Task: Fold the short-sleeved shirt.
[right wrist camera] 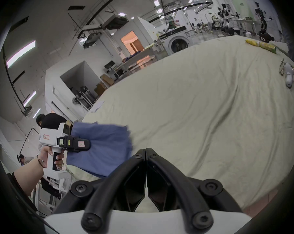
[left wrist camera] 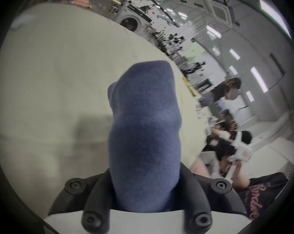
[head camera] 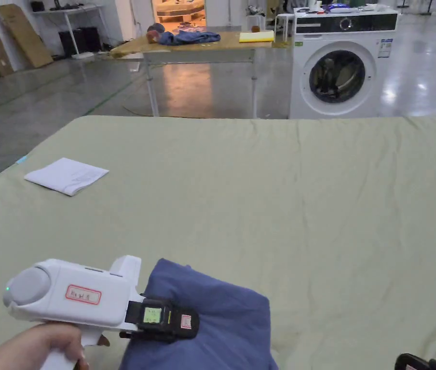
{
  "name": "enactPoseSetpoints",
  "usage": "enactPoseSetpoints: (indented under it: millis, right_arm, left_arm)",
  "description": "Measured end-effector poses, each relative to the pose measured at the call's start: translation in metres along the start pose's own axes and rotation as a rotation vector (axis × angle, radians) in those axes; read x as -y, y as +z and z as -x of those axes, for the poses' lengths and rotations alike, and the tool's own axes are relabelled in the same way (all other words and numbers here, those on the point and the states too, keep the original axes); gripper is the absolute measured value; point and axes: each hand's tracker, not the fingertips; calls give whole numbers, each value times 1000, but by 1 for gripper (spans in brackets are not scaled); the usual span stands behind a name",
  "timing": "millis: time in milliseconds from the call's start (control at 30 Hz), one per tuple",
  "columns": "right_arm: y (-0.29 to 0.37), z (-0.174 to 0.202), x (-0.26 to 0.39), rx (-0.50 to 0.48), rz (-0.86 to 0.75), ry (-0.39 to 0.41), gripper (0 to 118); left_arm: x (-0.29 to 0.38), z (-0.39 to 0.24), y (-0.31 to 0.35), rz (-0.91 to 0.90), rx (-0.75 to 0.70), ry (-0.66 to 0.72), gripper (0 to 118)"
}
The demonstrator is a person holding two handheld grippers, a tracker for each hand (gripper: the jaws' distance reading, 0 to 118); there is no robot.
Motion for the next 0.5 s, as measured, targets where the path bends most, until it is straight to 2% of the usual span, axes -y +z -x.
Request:
enactPoseSetpoints:
  millis: [233,400,433,467,500]
  right_arm:
    - [9,16,-6,51,-24,101,0]
    - [2,-3,-16,59,-13,10,0]
    - [0,-4,-17,61,-12,16,0]
    - [-1,-3,-18,70,-12,24,0]
    - [-2,-1,-19,80,-11,40,0]
  left_arm:
    - [-22,80,105,32,-436,7,9]
    - [-33,123,136,142,-739,-36,10]
    - [-34,127,137,176,-800,-52,15]
    - [-34,130,138,181,-842,-57,26]
    - [-35,132,139,172,-922,-115,44]
